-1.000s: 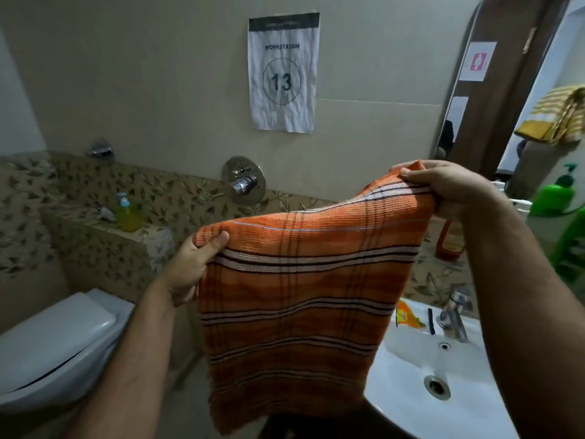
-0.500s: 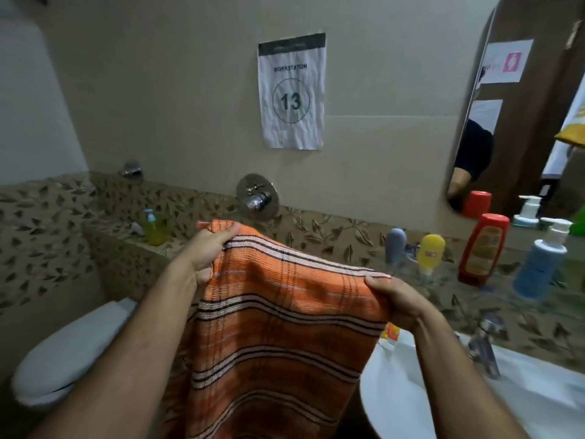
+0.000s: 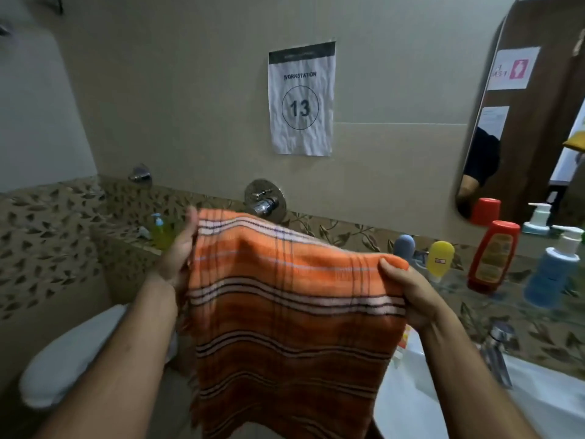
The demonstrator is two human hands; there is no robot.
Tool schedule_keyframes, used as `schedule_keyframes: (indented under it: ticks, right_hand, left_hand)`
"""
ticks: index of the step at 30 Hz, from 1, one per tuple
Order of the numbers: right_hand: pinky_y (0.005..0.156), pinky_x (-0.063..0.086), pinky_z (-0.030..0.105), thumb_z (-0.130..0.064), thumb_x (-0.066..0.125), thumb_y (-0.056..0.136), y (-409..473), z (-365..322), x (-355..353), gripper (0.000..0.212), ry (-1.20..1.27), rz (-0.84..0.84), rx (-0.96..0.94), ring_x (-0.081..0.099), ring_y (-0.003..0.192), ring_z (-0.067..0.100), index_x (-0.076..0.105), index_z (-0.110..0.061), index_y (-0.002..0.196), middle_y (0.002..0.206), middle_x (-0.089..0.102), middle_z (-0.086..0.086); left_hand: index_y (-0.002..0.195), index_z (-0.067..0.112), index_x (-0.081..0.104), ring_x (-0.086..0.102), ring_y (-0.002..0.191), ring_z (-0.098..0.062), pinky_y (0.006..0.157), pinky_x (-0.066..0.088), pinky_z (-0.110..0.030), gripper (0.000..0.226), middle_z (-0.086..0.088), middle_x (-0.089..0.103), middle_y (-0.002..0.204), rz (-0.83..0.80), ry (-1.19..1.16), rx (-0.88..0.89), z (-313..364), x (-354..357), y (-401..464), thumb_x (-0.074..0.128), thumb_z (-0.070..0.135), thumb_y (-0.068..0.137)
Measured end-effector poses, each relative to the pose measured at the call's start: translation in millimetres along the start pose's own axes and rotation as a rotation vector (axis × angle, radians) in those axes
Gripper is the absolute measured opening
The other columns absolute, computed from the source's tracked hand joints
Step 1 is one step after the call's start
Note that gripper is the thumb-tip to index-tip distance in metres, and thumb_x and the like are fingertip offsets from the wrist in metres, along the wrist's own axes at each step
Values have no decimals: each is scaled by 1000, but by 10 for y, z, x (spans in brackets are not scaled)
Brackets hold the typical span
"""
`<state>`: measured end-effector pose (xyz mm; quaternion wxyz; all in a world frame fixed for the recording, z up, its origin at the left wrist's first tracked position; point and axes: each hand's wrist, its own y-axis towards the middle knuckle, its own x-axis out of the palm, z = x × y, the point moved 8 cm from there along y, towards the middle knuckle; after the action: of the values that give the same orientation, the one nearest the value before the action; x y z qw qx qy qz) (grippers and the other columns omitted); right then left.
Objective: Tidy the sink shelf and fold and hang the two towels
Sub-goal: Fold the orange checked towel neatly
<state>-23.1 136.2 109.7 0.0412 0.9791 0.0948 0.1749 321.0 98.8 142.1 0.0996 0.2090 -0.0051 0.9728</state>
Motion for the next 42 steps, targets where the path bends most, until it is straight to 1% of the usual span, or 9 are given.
schedule_keyframes:
  ticks: [4, 8, 12, 15, 25, 29, 33, 38, 42]
  right_hand:
    - [63, 60, 32, -17, 53, 96, 257, -34, 157, 21, 0, 173, 59, 72, 69, 23, 68, -2, 92, 78, 74, 14]
    - [62, 58, 32, -14, 54, 97, 269, 235, 120, 20, -40, 291, 201, 68, 62, 22, 63, 0, 87, 65, 70, 11]
    - [60, 56, 31, -15, 54, 97, 224, 224, 3, 21, -27, 294, 226, 68, 61, 22, 62, -1, 85, 64, 70, 12]
    - [62, 58, 33, -16, 54, 97, 228, 92, -79, 18, -64, 270, 237, 70, 68, 26, 63, 1, 97, 75, 72, 15]
    - [79, 60, 40, -53, 57, 81, 208, -269, -341, 68, -27, 95, 98, 71, 98, 29, 62, -1, 124, 111, 71, 17]
    - [84, 59, 43, -55, 91, 48, -49, 458, -500, 101, -108, 70, 220, 67, 110, 33, 59, -5, 129, 122, 67, 20]
    - [81, 59, 40, -27, 78, 71, -146, 832, -547, 69, -152, 193, 313, 66, 102, 36, 58, 7, 127, 119, 66, 27]
    - [75, 61, 40, -41, 80, 70, -157, 686, -446, 50, -8, 97, 270, 72, 94, 30, 75, -7, 107, 111, 71, 20]
    - [77, 60, 40, -35, 90, 56, -223, 841, -354, 75, -175, 0, 346, 70, 99, 30, 67, -8, 122, 120, 68, 20]
  left_hand:
    - [152, 30, 29, 10, 146, -44, 118, 5, -63, 110, -28, 13, 155, -92, -197, -73, -916, -1158, 352, 13, 98, 67]
    - [154, 7, 18, 10, 148, -33, 121, -3, -49, 117, -19, 15, 159, -347, -211, -98, -1161, -478, -77, 11, 91, 73]
    - [118, 4, 69, 63, 114, -33, 91, 54, -43, 87, -23, 59, 130, -196, 41, -199, -1004, -232, -272, 73, 71, 63]
    - [111, 4, 70, 71, 96, -32, 72, 60, -35, 97, -23, 68, 116, -89, 258, -147, -855, -407, -219, 97, 51, 31]
    - [111, 1, 68, 72, 86, -29, 79, 58, -39, 31, -20, 72, 103, 24, 151, -47, -443, -141, -109, 58, 25, 92]
    - [104, -3, 69, 72, 67, -24, 69, 59, -36, 30, -19, 73, 86, 76, 170, -129, -610, -93, -31, 61, 23, 91]
    - [106, -8, 66, 72, 65, -26, 66, 60, -38, 30, -21, 73, 83, 123, 228, -197, -796, -267, -44, 60, 18, 93]
    - [109, -8, 66, 72, 70, -25, 70, 60, -38, 33, -21, 73, 88, 87, 164, -118, -588, -259, -51, 61, 19, 90]
    - [95, -3, 72, 72, 67, -23, 62, 61, -33, 30, -22, 69, 88, 45, 184, -115, -505, -185, -146, 61, 23, 87]
